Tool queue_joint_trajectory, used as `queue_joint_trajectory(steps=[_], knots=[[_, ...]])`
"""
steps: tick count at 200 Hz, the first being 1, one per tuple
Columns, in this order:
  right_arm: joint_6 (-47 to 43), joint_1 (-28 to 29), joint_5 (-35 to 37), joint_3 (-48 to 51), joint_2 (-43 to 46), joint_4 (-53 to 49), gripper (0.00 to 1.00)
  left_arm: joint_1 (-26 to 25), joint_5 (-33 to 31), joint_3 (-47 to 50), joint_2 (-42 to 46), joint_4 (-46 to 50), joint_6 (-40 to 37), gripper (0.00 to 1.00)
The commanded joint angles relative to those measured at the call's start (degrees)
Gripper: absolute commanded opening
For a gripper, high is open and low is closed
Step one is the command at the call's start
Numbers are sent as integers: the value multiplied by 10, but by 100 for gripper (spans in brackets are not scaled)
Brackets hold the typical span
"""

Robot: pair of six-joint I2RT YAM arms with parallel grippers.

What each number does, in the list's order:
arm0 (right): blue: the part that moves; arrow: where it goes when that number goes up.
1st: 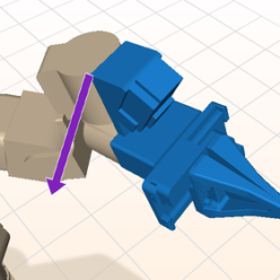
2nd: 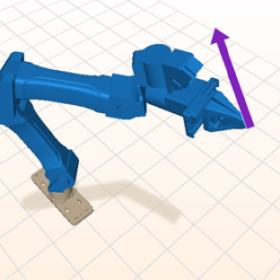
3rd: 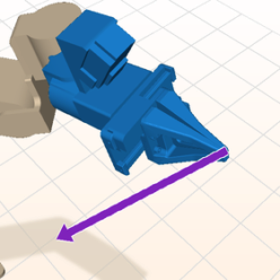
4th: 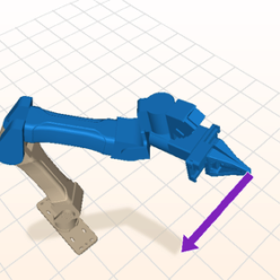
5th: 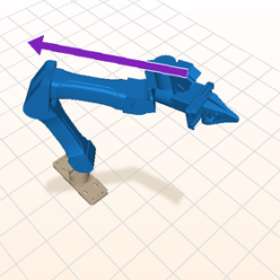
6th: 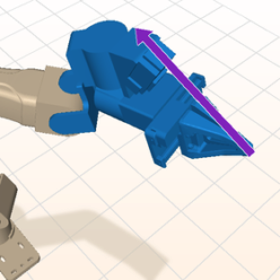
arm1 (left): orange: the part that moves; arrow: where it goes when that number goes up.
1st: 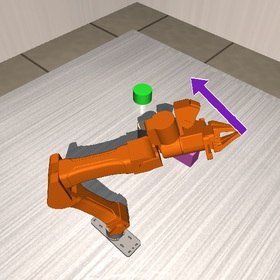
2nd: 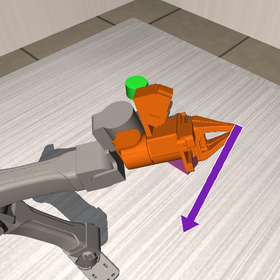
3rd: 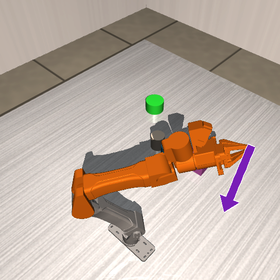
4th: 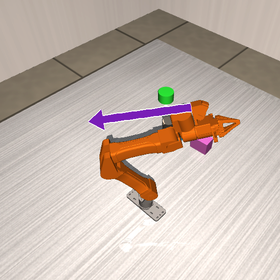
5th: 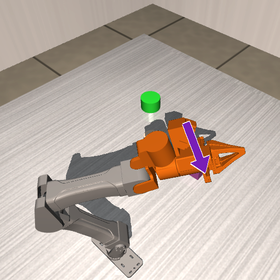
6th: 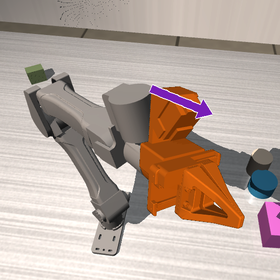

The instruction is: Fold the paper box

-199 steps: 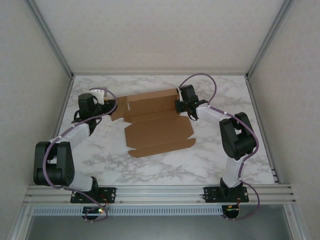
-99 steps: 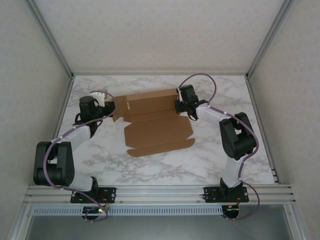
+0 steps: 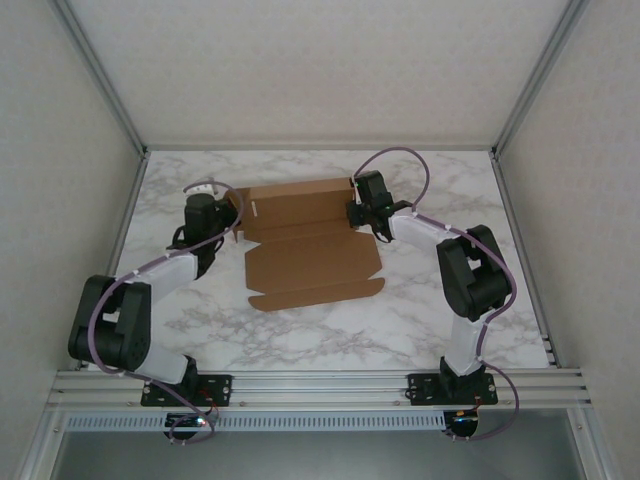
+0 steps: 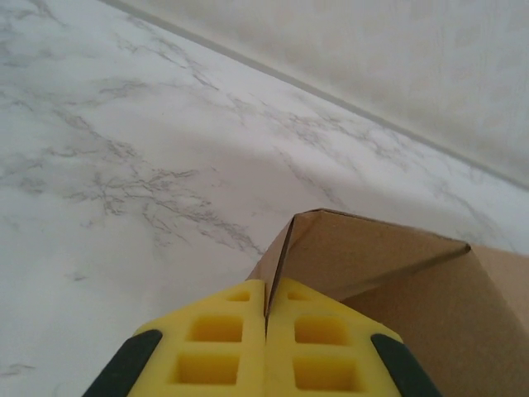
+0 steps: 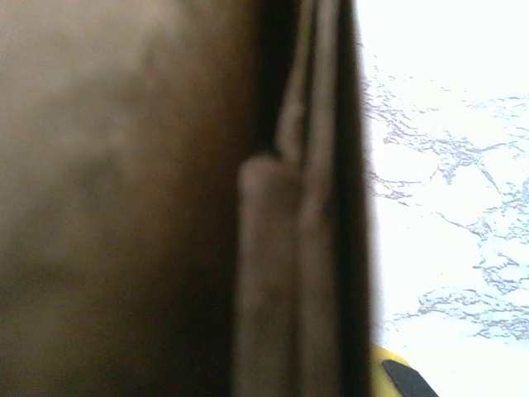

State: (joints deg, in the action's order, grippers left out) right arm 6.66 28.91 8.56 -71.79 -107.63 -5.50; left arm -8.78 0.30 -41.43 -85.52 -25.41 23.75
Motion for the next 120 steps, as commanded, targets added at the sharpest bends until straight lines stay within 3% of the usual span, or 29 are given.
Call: queue_joint_trajectory(steps=[1, 32, 71, 120], knots=[[11, 12, -13, 6, -23, -65, 0, -8, -43, -14, -22, 10, 98, 5], [0, 10, -3, 7, -24, -69, 0, -8, -38, -17, -8, 16, 81, 10], [-30, -5, 1, 10, -23, -67, 0, -2, -5, -34, 36, 77, -25, 28], [-49, -12, -9, 8, -18, -63, 0, 38, -13, -32, 115, 106, -73, 45]])
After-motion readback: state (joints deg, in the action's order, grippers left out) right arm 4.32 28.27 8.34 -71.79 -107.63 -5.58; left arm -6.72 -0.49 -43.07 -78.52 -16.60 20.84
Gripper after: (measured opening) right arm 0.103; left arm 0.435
